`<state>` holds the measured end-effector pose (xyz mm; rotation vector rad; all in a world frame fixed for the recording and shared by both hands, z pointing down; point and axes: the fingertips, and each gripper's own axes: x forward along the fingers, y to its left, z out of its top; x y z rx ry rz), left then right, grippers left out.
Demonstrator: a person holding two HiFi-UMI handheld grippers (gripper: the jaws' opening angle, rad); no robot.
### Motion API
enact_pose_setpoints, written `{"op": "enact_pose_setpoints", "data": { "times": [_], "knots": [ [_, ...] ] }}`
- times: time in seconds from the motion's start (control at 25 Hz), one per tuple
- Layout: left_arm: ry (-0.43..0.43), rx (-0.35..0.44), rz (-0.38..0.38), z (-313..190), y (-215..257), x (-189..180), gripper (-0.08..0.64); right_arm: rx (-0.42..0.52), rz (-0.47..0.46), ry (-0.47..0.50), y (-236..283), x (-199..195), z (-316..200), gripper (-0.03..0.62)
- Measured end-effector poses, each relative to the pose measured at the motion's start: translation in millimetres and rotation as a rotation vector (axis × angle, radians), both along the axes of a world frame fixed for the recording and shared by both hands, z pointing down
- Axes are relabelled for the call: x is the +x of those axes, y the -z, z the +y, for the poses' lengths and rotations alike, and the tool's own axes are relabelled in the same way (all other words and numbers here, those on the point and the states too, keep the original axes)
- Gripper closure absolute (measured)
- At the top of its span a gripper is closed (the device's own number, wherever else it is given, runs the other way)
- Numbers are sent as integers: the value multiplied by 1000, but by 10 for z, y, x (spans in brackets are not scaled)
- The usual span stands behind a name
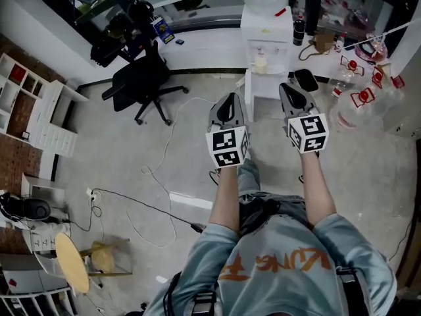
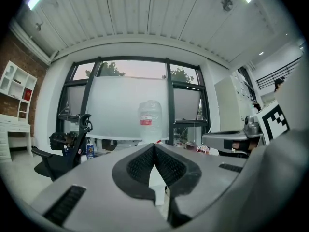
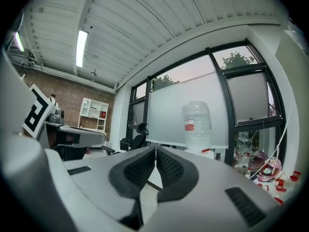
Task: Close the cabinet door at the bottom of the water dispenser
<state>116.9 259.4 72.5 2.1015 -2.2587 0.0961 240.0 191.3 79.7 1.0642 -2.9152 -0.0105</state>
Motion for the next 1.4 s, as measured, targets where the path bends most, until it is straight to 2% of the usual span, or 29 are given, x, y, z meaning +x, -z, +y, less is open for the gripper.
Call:
{"op": "enact_pose_setpoints", "data": {
  "times": [0.32, 0.52, 0.76, 1.0, 1.2, 1.28, 1.4],
  "knots": [
    [-59, 5, 18, -634, -63, -215, 552, -1, 14, -87, -9, -87, -655, 561],
    [-38, -42, 70, -982, -225, -613, 552, -32, 45, -67, -156, -477, -905, 561],
    [-95, -73, 106, -1436, -439, -780, 552, -75, 106, -90, -383, -786, -1363, 561],
    [38, -95, 219, -1777, -762, -1747, 552, -72, 220, -24, -519, -1586, -1905, 561],
    [143, -97, 277, -2015, -956, -2738, 552, -95, 235, 42, -655, -2515, -2299, 561],
    [168, -124, 305, -2099, -1122, -2970, 552, -118, 243, 53, -768, -2771, -2420, 561],
    [159, -176, 356, -2215, -1386, -3045, 552, -159, 272, 47, -949, -2945, -2551, 561]
  ]
}}
